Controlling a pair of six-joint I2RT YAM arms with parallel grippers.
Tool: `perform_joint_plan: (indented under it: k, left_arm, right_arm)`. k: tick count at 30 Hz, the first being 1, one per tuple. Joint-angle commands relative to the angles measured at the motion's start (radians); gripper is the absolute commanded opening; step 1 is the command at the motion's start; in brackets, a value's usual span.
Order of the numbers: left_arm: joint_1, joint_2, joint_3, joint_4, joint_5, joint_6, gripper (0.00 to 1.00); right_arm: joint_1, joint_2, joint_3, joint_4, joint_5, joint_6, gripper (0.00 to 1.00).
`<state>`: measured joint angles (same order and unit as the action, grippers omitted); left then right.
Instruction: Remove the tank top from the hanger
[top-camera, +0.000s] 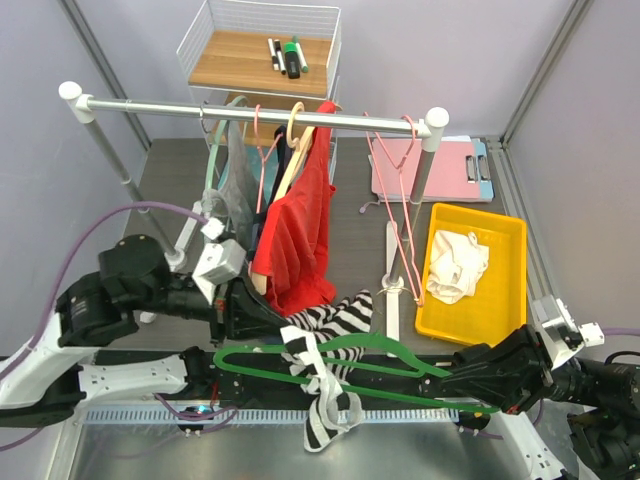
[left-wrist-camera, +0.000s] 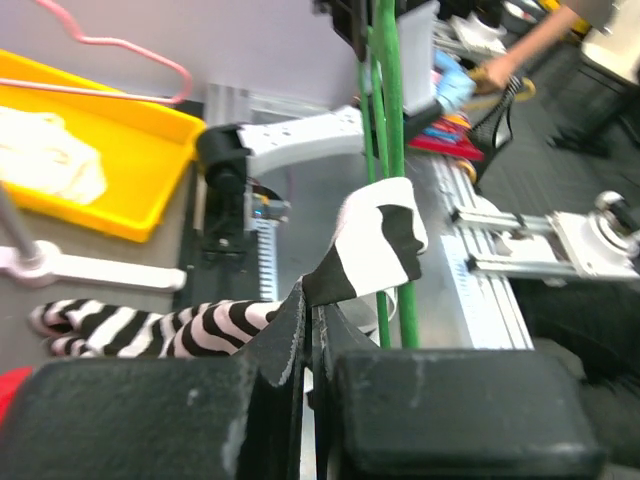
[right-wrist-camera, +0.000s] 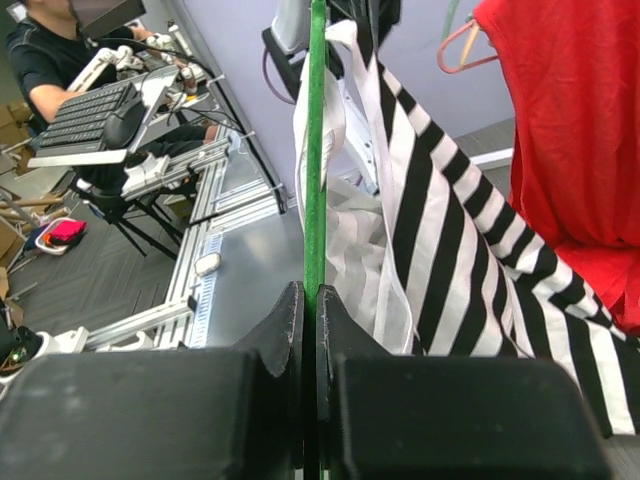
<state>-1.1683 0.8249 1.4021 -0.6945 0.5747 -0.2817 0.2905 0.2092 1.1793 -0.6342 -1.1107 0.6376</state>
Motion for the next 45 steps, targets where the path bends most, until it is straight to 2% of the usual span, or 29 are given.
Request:
perform_joint_plan:
  k: [1, 9, 13, 23, 27, 33, 38, 41, 45]
  left_arm:
    - [0.001, -0.085, 0.035, -0.003, -0.251, -0.016, 0.00]
    - [0.001, -0.214, 0.044, 0.003, -0.495, -0.031, 0.00]
    - [0.001, -0.240, 0.054, -0.013, -0.533, -0.025, 0.00]
    - [0.001, -0.270, 0.043, -0.031, -0.693, -0.063, 0.00]
    - [0.001, -0.239, 0.047, -0.011, -0.622, -0.062, 0.00]
    - [0.001, -0.118, 0.066, 0.030, -0.366, -0.063, 0.00]
    - [0.001, -0.041, 0.057, 0.139, -0.161, -0.091, 0.00]
    - [0.001, 0.014, 0.049, 0.174, -0.162, -0.106, 0.00]
    - [0.001, 0.077, 0.038, 0.193, -0.269, -0.129, 0.00]
  right_arm:
    - [-0.002, -0.002, 0.017, -0.070, 0.058, -0.061, 0.01]
    - [-0.002, -0.013, 0.037, -0.156, 0.141, -0.105, 0.01]
    - [-0.001, 0.005, 0.078, -0.209, 0.202, -0.141, 0.01]
    - [-0.001, 0.036, 0.184, -0.211, 0.297, -0.150, 0.01]
    - [-0.001, 0.041, 0.243, -0.209, 0.359, -0.142, 0.01]
    - [0.007, 0.045, 0.358, -0.205, 0.512, -0.136, 0.01]
    - [0.013, 0.039, 0.393, -0.206, 0.545, -0.136, 0.01]
    - [0.013, 0.032, 0.396, -0.190, 0.546, -0.125, 0.01]
    - [0.016, 0.024, 0.416, -0.168, 0.543, -0.113, 0.01]
